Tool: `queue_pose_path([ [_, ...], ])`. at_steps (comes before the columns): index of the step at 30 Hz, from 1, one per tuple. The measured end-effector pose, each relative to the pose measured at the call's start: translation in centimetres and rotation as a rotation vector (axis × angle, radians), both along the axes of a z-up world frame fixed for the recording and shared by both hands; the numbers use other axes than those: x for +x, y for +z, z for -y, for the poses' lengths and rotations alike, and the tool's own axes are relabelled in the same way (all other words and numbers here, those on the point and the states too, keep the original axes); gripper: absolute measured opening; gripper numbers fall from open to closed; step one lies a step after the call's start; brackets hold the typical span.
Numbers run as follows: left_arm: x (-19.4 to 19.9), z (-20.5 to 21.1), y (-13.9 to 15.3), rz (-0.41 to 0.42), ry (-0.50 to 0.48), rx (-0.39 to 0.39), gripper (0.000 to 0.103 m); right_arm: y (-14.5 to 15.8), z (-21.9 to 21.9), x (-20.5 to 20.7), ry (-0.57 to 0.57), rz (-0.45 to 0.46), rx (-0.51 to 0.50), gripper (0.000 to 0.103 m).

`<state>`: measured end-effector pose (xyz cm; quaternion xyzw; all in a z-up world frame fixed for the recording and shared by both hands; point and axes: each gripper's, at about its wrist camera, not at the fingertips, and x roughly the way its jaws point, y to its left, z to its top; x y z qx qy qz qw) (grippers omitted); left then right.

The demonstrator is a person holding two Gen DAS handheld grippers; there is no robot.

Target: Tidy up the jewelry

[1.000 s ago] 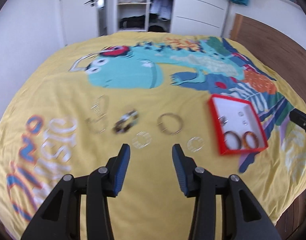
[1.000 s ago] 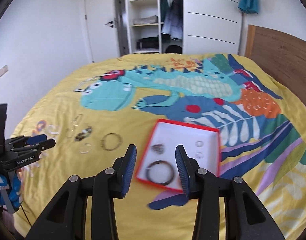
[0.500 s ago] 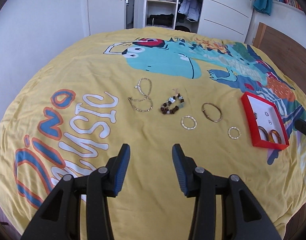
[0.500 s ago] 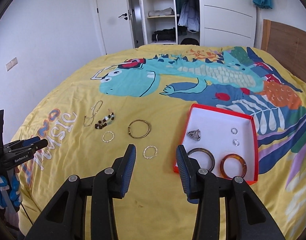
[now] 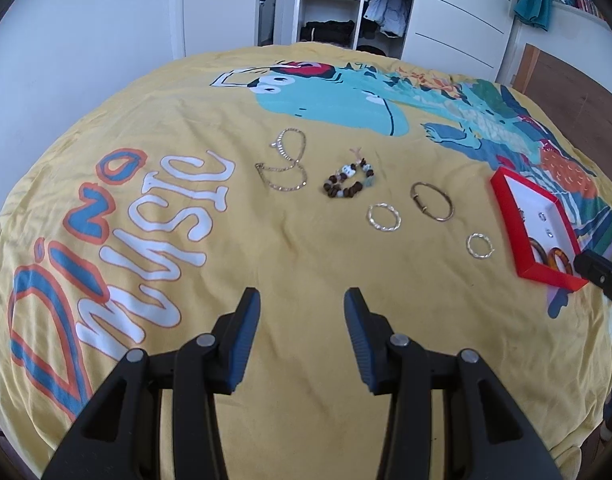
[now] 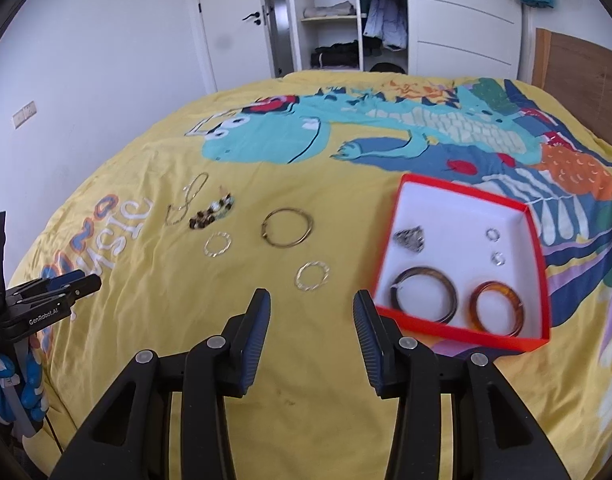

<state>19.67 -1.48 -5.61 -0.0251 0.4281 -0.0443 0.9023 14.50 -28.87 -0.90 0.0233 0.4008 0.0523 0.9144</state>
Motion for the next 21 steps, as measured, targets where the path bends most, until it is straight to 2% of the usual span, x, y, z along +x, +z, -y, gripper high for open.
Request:
queue_pose_path([
  [12,0.1,-0.6,-2.4,-0.049,-0.001,-0.035,0.042,-3.0,-3.4,0.1,0.069,-0.048,-0.018,0.044],
  [21,0.4,-0.3,-3.1,-0.036,0.006,-0.03,0.042,-4.9,-4.6,0.5,0.086,-0.069,0.0,0.044],
])
